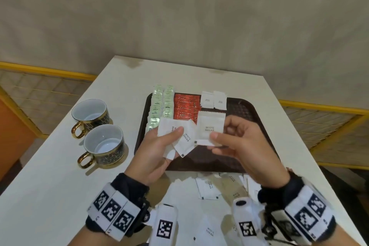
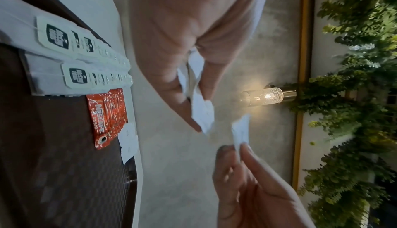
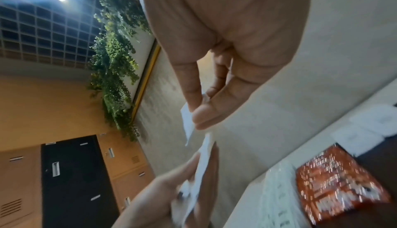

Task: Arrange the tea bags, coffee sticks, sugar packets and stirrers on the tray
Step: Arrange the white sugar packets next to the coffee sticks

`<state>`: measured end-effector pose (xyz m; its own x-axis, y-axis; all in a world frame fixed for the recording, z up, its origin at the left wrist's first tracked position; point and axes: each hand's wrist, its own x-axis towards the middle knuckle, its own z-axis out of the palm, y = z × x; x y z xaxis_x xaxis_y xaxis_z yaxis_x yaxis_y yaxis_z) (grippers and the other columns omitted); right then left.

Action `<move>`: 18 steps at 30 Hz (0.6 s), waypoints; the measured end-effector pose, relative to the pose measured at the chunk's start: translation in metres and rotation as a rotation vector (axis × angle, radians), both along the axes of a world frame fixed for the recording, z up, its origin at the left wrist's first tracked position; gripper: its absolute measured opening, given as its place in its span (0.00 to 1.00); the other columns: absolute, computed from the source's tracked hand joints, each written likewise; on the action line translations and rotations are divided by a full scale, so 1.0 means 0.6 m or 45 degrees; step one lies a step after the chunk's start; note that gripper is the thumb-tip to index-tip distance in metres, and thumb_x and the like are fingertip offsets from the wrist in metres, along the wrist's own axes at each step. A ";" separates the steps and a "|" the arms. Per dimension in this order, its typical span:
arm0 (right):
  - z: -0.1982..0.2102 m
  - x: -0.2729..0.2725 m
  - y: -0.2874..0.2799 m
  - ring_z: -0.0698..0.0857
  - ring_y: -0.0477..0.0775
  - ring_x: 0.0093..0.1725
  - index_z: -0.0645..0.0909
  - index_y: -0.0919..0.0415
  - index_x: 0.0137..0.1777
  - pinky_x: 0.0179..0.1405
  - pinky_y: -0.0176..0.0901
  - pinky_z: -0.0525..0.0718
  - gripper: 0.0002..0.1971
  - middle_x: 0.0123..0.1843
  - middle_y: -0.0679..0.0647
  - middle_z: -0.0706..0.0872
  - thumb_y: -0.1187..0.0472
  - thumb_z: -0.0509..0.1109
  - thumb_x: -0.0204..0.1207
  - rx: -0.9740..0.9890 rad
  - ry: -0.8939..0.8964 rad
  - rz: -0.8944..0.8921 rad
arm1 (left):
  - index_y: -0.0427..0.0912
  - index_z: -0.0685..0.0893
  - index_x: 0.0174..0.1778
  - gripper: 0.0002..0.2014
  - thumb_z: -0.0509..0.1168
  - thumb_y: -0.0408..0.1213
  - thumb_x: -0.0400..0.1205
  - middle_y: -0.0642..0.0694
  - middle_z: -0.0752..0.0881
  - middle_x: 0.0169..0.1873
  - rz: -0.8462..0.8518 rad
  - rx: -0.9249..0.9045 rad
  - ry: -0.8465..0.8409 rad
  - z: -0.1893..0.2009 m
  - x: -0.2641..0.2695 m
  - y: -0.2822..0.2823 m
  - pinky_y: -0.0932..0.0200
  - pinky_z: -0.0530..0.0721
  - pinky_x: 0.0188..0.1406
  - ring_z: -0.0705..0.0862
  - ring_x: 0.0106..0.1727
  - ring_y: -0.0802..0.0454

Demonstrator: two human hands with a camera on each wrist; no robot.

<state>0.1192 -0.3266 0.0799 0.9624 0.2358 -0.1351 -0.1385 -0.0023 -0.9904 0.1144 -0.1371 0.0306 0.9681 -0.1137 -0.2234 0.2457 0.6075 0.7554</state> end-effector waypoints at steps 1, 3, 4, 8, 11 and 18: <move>-0.010 -0.007 0.010 0.92 0.57 0.43 0.81 0.70 0.52 0.37 0.38 0.90 0.08 0.50 0.59 0.92 0.72 0.72 0.74 0.013 0.027 -0.013 | 0.40 0.83 0.64 0.15 0.64 0.28 0.82 0.38 0.89 0.59 0.048 -0.006 -0.016 0.001 -0.002 -0.005 0.49 0.89 0.56 0.89 0.60 0.43; -0.030 -0.016 0.028 0.92 0.54 0.43 0.80 0.73 0.51 0.39 0.41 0.90 0.07 0.49 0.58 0.92 0.71 0.72 0.75 0.022 0.039 -0.074 | 0.38 0.82 0.65 0.15 0.64 0.27 0.82 0.37 0.89 0.58 0.132 -0.033 -0.035 0.001 -0.005 -0.015 0.49 0.90 0.54 0.88 0.60 0.41; -0.039 -0.020 0.035 0.91 0.52 0.43 0.79 0.73 0.49 0.38 0.42 0.90 0.06 0.48 0.58 0.92 0.71 0.73 0.76 0.029 0.036 -0.117 | 0.38 0.81 0.66 0.16 0.64 0.27 0.82 0.36 0.89 0.59 0.154 -0.044 -0.043 0.000 -0.005 -0.020 0.48 0.89 0.54 0.88 0.60 0.40; -0.059 -0.022 0.051 0.90 0.55 0.43 0.79 0.67 0.42 0.36 0.42 0.88 0.05 0.48 0.61 0.91 0.70 0.73 0.76 0.138 0.055 -0.284 | 0.37 0.81 0.61 0.13 0.64 0.29 0.81 0.33 0.88 0.58 0.187 -0.075 -0.050 -0.003 -0.006 -0.036 0.49 0.89 0.55 0.88 0.59 0.40; -0.067 -0.021 0.053 0.91 0.58 0.44 0.78 0.66 0.39 0.43 0.47 0.91 0.07 0.46 0.64 0.90 0.71 0.73 0.76 0.220 0.076 -0.368 | 0.39 0.82 0.58 0.13 0.67 0.31 0.77 0.36 0.90 0.54 0.158 -0.031 -0.088 -0.006 -0.011 -0.040 0.53 0.90 0.49 0.90 0.56 0.43; -0.079 -0.014 0.045 0.91 0.55 0.44 0.80 0.68 0.52 0.39 0.43 0.88 0.09 0.49 0.64 0.90 0.70 0.75 0.74 0.112 0.063 -0.335 | 0.43 0.82 0.58 0.16 0.69 0.22 0.77 0.42 0.91 0.51 0.188 0.218 -0.057 -0.028 -0.004 -0.040 0.45 0.86 0.56 0.90 0.55 0.42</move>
